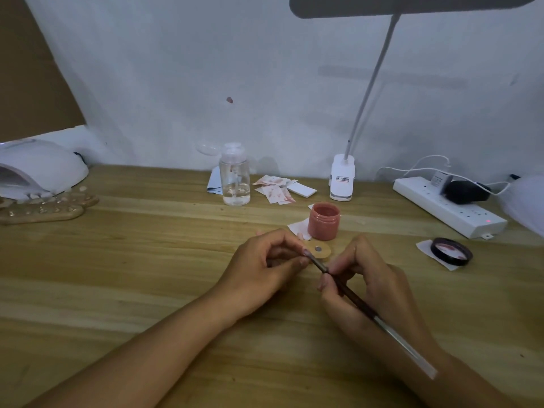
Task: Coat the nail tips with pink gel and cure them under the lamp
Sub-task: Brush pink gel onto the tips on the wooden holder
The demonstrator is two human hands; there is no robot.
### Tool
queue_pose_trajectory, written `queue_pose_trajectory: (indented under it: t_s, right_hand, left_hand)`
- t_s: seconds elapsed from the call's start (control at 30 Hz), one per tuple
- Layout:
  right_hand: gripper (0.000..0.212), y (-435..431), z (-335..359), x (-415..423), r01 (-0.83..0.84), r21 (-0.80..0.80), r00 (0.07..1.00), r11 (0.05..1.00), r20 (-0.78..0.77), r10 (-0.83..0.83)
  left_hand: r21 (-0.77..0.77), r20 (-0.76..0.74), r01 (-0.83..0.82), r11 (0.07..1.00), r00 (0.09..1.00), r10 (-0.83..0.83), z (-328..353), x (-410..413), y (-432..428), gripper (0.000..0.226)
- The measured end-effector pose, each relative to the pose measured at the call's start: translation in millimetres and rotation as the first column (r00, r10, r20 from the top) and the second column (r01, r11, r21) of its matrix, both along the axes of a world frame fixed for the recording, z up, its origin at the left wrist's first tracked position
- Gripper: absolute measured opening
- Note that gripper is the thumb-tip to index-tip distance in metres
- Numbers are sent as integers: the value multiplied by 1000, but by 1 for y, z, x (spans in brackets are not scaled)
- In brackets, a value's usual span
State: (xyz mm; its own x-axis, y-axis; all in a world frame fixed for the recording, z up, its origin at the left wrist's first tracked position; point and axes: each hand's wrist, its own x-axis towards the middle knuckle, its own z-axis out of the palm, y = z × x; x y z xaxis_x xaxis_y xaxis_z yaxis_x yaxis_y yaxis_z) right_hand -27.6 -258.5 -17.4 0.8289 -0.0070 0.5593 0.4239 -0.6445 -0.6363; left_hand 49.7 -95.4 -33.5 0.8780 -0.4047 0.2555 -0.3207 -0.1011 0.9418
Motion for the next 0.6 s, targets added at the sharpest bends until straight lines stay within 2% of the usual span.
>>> queue_pose_trajectory:
  t_s: [0.17, 0.3, 0.6]
  right_hand:
    - [24, 1, 0, -1, 14, -20, 1000, 1000, 22, -14]
    - [26, 0, 0, -1, 35, 25, 999, 999, 33, -35]
    - [16, 2, 3, -3, 17, -18, 1000, 1000, 3, -17]
  left_hand:
    - [-7, 1, 5, 1000, 1000, -5, 0, 0, 0, 16]
    - [-17, 0, 15, 1000, 1000, -15, 1, 0, 0, 16]
    - [0, -1, -1, 1000, 1000, 1, 0, 0, 1, 11]
